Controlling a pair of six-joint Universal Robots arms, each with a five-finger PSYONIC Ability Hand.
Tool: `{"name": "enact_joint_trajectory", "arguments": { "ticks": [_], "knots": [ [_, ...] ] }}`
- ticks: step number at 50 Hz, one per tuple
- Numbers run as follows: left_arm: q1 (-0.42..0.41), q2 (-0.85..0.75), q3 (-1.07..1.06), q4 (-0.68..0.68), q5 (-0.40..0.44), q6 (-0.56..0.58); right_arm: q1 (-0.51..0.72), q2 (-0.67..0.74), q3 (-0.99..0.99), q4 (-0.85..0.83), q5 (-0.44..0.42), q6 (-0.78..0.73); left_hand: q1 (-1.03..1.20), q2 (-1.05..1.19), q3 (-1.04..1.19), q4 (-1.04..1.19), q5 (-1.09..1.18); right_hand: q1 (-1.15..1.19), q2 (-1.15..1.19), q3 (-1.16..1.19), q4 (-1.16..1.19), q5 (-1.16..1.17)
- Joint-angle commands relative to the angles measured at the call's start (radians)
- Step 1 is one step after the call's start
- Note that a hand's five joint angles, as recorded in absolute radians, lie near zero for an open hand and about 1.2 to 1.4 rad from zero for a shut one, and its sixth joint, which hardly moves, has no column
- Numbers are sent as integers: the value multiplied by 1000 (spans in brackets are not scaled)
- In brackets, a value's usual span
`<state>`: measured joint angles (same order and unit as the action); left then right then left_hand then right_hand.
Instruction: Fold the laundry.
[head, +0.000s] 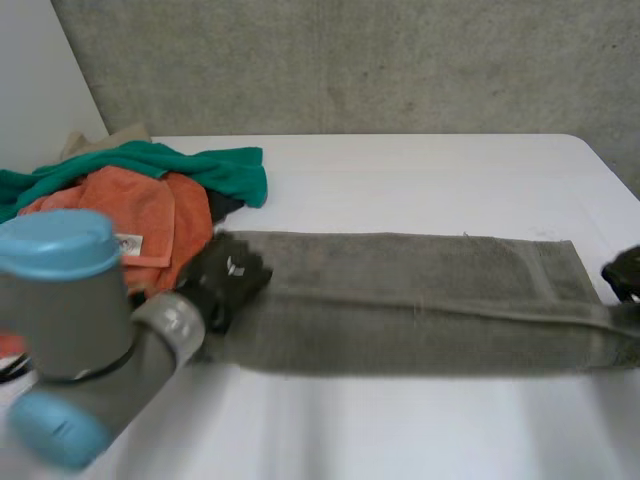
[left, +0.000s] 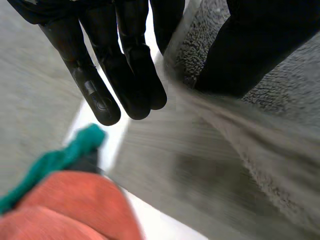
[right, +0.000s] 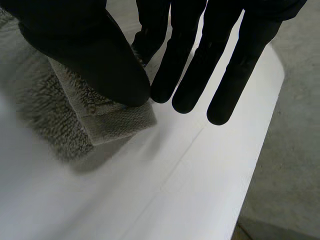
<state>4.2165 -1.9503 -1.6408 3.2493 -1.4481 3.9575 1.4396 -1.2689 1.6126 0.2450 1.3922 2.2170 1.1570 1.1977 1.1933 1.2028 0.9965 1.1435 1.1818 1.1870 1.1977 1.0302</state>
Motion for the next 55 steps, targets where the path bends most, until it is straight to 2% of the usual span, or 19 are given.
{"name": "enact_joint_trajectory", "arguments": {
  "ticks": [1, 10, 16, 17, 18, 19, 20, 21, 22, 23, 27, 33, 35, 38, 42, 45, 47, 55],
  "knots": [
    [0, -298, 326, 81, -2, 57, 85, 175, -140, -186, 54, 82, 239, 199, 203, 193, 225, 253, 214, 209, 199, 192],
    [0, -504, 587, 95, 3, 81, 150, 364, -316, -293, 85, 90, 239, 199, 203, 193, 225, 253, 214, 209, 199, 192],
    [-6, -601, 694, 142, 3, 94, 154, 448, -422, -309, 160, 87, 239, 199, 203, 193, 225, 253, 214, 209, 199, 192],
    [-10, -608, 699, 150, 5, 97, 157, 454, -433, -311, 169, 89, 239, 199, 203, 193, 225, 97, 59, 53, 43, 36],
    [-13, -614, 702, 158, 5, 100, 159, 460, -444, -309, 177, 89, 25, -16, -12, -21, 11, -402, -440, -445, -456, -463],
    [-18, -618, 703, 167, 5, 103, 166, 467, -450, -309, 194, 87, -384, -425, -421, -430, -398, -969, -1007, -1013, -1023, -1030],
    [-24, -619, 704, 188, 3, 111, 170, 467, -453, -309, 202, 89, -982, -1023, -1019, -1028, -996, -969, -1007, -1013, -1023, -1030],
    [-26, -619, 705, 200, 5, 114, 171, 464, -459, -309, 208, 92, -884, -924, -920, -929, -898, -969, -1007, -1013, -1023, -1030],
    [-26, -616, 705, 214, 3, 114, 171, 459, -462, -308, 214, 95, -882, -923, -918, -928, -896, -969, -1007, -1013, -1023, -1030],
    [-27, -613, 707, 230, 2, 114, 176, 445, -464, -308, 220, 105, -982, -1023, -1019, -1028, -996, -969, -1007, -1013, -1023, -1030],
    [-29, -572, 701, 299, -6, 109, 176, 370, -447, -306, 220, 141, -982, -1023, -1019, -1028, -996, -969, -1007, -1013, -1023, -1030],
    [-27, -475, 648, 302, -26, 103, 162, 237, -378, -288, 202, 184, -982, -1023, -1019, -1028, -996, -969, -1007, -1013, -1023, -1030],
    [-29, -412, 590, 299, -54, 98, 150, 201, -347, -273, 174, 191, -982, -1023, -1019, -1028, -996, -969, -1007, -1013, -1023, -1030],
    [-30, -336, 500, 294, -77, 65, 101, 119, -255, -178, 70, 210, -982, -1023, -1019, -1028, -996, -969, -1007, -1013, -1023, -1030],
    [-39, -250, 368, 294, -81, -19, 43, 86, -162, -66, -24, 251, -982, -1023, -1019, -1028, -996, -957, -995, -1000, -1011, -1018],
    [-44, -216, 313, 294, -80, -69, 10, 82, -100, -47, -54, 273, -982, -1023, -1019, -1028, -996, -812, -851, -856, -867, -874],
    [-47, -194, 270, 294, -77, -107, -16, 82, -44, -72, -78, 282, -982, -1023, -1019, -1028, -996, -727, -765, -770, -781, -788],
    [-59, -176, 211, 296, -77, -139, -71, 104, 69, -283, -111, 274, -982, -1023, -1019, -1028, -996, -697, -736, -741, -752, -759]
  ]
}}
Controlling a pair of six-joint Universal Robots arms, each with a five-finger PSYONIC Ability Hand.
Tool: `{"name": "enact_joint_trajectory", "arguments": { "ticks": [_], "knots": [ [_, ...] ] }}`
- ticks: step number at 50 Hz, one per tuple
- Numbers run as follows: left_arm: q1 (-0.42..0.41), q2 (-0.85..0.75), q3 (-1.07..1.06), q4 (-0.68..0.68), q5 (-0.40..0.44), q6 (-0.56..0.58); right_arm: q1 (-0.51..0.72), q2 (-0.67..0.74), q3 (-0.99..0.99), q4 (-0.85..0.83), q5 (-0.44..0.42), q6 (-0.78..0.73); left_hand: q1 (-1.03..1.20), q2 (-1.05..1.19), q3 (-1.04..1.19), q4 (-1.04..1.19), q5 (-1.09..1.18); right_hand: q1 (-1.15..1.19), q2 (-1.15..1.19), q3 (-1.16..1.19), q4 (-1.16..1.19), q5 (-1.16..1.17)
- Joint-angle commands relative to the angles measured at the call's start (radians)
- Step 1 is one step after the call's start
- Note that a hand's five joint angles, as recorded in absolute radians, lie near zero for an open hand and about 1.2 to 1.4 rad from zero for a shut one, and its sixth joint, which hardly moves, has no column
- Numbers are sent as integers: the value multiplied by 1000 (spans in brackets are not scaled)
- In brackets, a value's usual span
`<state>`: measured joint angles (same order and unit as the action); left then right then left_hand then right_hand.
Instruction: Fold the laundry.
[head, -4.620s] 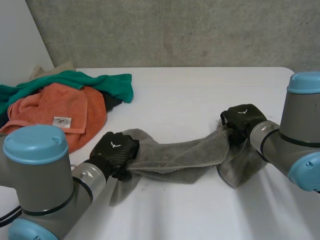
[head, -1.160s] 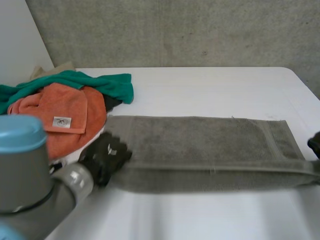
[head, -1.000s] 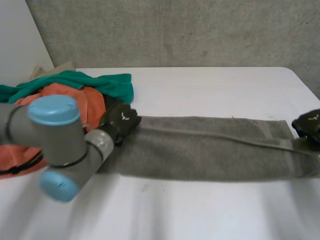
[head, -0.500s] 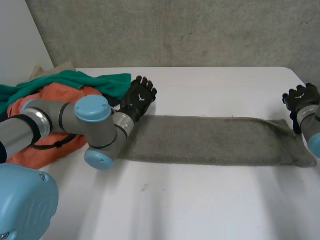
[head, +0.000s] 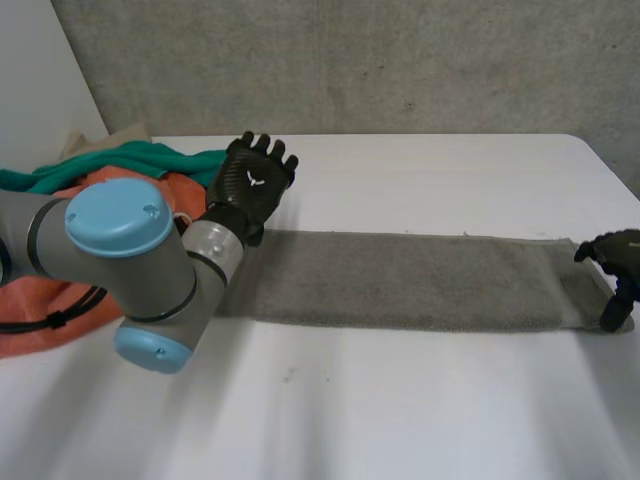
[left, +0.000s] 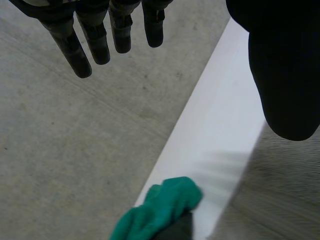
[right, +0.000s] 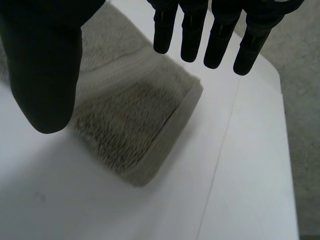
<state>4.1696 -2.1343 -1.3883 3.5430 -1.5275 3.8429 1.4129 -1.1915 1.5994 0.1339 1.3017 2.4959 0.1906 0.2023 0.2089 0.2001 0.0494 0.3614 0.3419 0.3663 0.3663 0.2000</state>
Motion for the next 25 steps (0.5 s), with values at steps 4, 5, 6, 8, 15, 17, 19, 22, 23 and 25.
{"name": "enact_joint_trajectory", "arguments": {
  "ticks": [4, 5, 6, 8, 15, 17, 19, 22, 23, 25],
  "knots": [
    [-14, 7, -47, 0, 3, -26, -48, 107, 71, -197, -18, -9, -16, -28, -34, -26, -49, 88, 107, 83, 83, 74],
    [-14, 7, -49, 0, 3, -26, -48, 121, 68, -198, -18, -9, -16, -28, -34, -26, -49, 102, 122, 97, 97, 89],
    [-14, 7, -52, 0, 3, -26, -48, 131, 62, -198, -18, -9, -16, -28, -34, -26, -49, 158, 177, 153, 153, 144],
    [-13, 10, -61, 0, 3, -26, -51, 147, 44, -198, -1, -9, -16, -28, -34, -26, -49, 929, 949, 924, 924, 916],
    [-11, 51, -89, 2, 3, -26, -156, 103, 39, -301, 45, -46, -16, -28, -34, -26, -49, 1035, 1054, 1030, 1030, 1022],
    [-9, 77, -104, 2, 3, -26, -178, 61, 36, -315, 50, -80, -16, -28, -34, -26, -49, 1035, 1054, 1030, 1030, 1022],
    [-8, 97, -118, 2, 3, -28, -205, 11, 25, -320, 56, -139, -16, -28, -34, -26, -49, 1035, 1054, 1030, 1030, 1022],
    [-5, 134, -143, 5, 6, -33, -213, -10, 10, -323, 54, -225, -16, -28, -34, -26, -49, 1035, 1054, 1030, 1030, 1022],
    [-2, 152, -158, 5, 6, -36, -215, -10, 2, -323, 57, -242, -16, -28, -34, -26, -49, 1035, 1054, 1030, 1030, 1022],
    [1, 162, -169, 5, 6, -40, -181, -14, -6, -320, 54, -267, -16, -28, -34, -26, -49, 1035, 1054, 1030, 1030, 1022]
  ]
}}
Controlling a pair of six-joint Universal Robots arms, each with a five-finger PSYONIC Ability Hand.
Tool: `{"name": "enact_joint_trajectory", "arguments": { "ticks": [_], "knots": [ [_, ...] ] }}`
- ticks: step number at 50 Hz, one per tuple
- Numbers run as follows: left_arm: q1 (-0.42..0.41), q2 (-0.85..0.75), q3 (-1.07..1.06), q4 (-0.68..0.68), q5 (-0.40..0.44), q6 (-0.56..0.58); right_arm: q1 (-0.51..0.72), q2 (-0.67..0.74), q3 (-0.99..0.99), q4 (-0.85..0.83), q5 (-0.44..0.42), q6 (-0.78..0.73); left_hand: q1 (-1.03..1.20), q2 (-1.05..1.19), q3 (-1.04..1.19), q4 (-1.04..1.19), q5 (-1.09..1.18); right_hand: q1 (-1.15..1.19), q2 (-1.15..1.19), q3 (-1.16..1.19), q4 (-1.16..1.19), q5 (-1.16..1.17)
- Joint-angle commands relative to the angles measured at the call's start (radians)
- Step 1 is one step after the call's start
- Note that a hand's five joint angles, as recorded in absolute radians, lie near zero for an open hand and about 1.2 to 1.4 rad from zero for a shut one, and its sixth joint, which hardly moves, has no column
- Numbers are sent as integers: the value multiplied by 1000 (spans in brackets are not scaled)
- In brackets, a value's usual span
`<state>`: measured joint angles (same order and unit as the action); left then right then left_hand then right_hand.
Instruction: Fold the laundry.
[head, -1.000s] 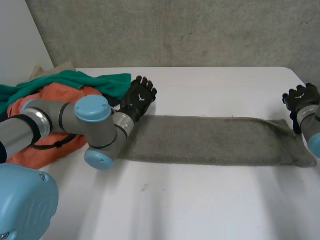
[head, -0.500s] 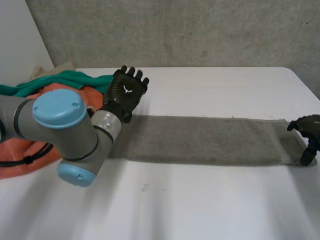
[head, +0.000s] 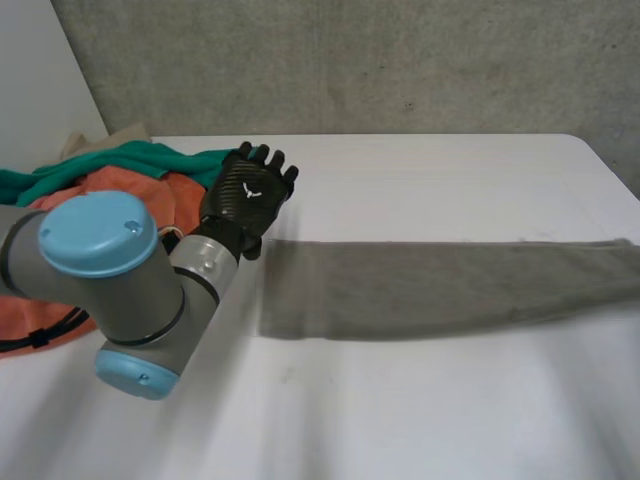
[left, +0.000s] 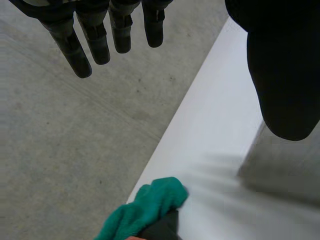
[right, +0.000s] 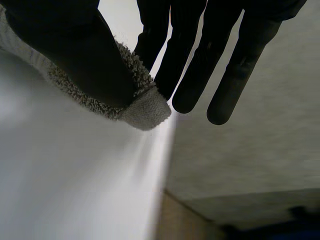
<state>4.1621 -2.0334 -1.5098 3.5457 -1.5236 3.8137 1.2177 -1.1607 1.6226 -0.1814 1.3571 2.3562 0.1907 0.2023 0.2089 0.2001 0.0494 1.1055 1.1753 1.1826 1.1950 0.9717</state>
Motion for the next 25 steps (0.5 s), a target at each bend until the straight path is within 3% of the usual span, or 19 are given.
{"name": "enact_joint_trajectory", "arguments": {
  "ticks": [1, 6, 8, 15, 22, 25],
  "knots": [
    [12, 71, -61, 2, 2, -16, 37, -45, -32, -6, -7, -126, -16, -28, -34, -26, -49, 291, 221, 214, 201, 250],
    [32, 120, -105, 5, 2, -34, 369, -43, -66, -33, -21, -111, -16, -28, -34, -26, -49, 291, 221, 214, 201, 250],
    [36, 139, -119, 7, 2, -43, 448, -45, -67, -49, -30, -110, -16, -28, -34, -26, -49, 291, 221, 214, 201, 250],
    [46, 183, -173, 9, 5, -82, 846, 24, -81, -148, -140, -123, -16, -28, -34, -26, -49, 291, 221, 214, 201, 250],
    [44, 183, -214, 10, 5, -85, 1035, 257, -162, -142, -141, -179, -16, -28, -34, -26, -49, 291, 221, 214, 201, 250],
    [40, 179, -217, 10, 5, -86, 1046, 282, -178, -119, -128, -190, -16, -28, -34, -26, -49, 291, 221, 214, 201, 250]
  ]
}}
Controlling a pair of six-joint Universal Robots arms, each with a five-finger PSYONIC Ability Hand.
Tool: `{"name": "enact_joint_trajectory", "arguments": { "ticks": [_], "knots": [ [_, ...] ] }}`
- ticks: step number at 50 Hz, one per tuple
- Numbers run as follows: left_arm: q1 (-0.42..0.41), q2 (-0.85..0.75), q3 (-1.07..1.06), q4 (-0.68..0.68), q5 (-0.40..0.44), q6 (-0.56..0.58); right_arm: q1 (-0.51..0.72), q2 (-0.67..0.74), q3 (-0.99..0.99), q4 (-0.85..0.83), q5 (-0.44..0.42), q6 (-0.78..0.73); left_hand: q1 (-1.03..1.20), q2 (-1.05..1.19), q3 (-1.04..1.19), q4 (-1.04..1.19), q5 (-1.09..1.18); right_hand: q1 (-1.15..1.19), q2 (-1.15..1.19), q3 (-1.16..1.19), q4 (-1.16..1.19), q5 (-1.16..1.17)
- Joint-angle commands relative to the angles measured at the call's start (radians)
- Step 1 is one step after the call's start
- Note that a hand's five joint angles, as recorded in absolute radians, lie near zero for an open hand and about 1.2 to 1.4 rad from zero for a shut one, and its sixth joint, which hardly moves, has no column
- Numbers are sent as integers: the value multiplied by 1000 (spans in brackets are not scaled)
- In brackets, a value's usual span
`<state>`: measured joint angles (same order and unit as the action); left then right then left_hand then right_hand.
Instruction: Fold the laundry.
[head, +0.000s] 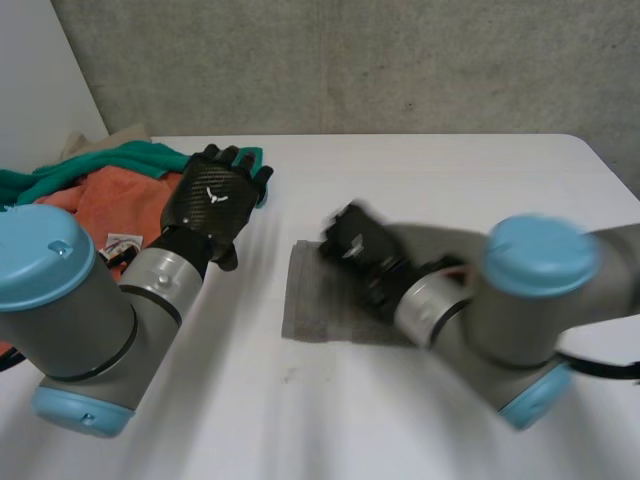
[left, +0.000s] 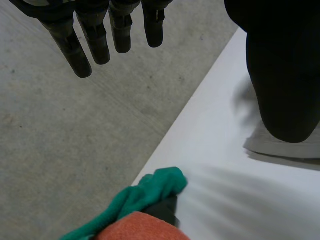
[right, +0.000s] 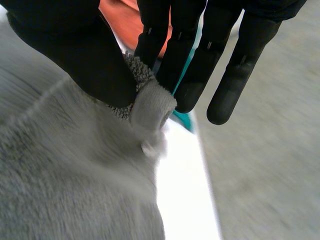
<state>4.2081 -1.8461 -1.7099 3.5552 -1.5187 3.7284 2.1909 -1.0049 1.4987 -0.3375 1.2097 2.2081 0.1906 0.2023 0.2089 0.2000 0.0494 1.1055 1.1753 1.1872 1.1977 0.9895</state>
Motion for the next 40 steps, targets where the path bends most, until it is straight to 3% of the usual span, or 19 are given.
{"name": "enact_joint_trajectory", "arguments": {
  "ticks": [1, 4, 5, 14, 19, 23, 27, 28, 29, 35, 40],
  "knots": [
    [-7, -10, -17, 1, 0, -1, 72, 121, -55, 49, 27, -33, -16, -28, -34, -25, -49, 56, -13, -25, -36, -2],
    [-8, -10, -16, 2, 0, -1, 73, 100, -41, 46, 45, 8, -16, -28, -34, -25, -49, -847, -917, -929, -939, -906],
    [-8, -8, -16, 2, 0, -1, 66, 68, -26, 48, 63, 66, -16, -28, -34, -25, -49, -931, -1001, -1013, -1023, -990],
    [-11, -10, 6, 10, 2, -1, -220, -199, 133, 124, 76, 513, -16, -28, -34, -25, -49, -931, -1001, -1013, -1023, -990],
    [-28, -15, 15, 25, 0, -1, -295, -205, 195, 253, 74, 510, -16, -28, -34, -25, -49, -931, -1001, -1013, -1023, -990],
    [-43, -21, 16, 27, 2, -1, -364, -189, 241, 293, 96, 424, -16, -28, -34, -25, -49, -931, -1001, -1013, -1023, -990],
    [-57, -31, 18, 27, 0, -1, -419, -129, 250, 295, 152, 300, -16, -28, -34, -25, -49, -382, -452, -464, -474, -441],
    [-59, -31, 18, 25, 0, -2, -427, -112, 241, 291, 194, 262, -16, -28, -34, -25, -49, 18, -52, -64, -75, -41],
    [-59, -31, 16, 25, 0, -2, -425, -112, 235, 285, 215, 250, -16, -28, -34, -25, -49, 234, 164, 152, 142, 175],
    [-62, -28, 9, 24, -3, -1, -364, -139, 158, 106, 355, 182, -16, -28, -34, -25, -49, 291, 221, 209, 199, 232],
    [-62, -8, 6, 22, -8, -1, -165, -182, 75, 75, 321, 147, -16, -28, -34, -25, -49, 291, 221, 209, 199, 232]
  ]
}}
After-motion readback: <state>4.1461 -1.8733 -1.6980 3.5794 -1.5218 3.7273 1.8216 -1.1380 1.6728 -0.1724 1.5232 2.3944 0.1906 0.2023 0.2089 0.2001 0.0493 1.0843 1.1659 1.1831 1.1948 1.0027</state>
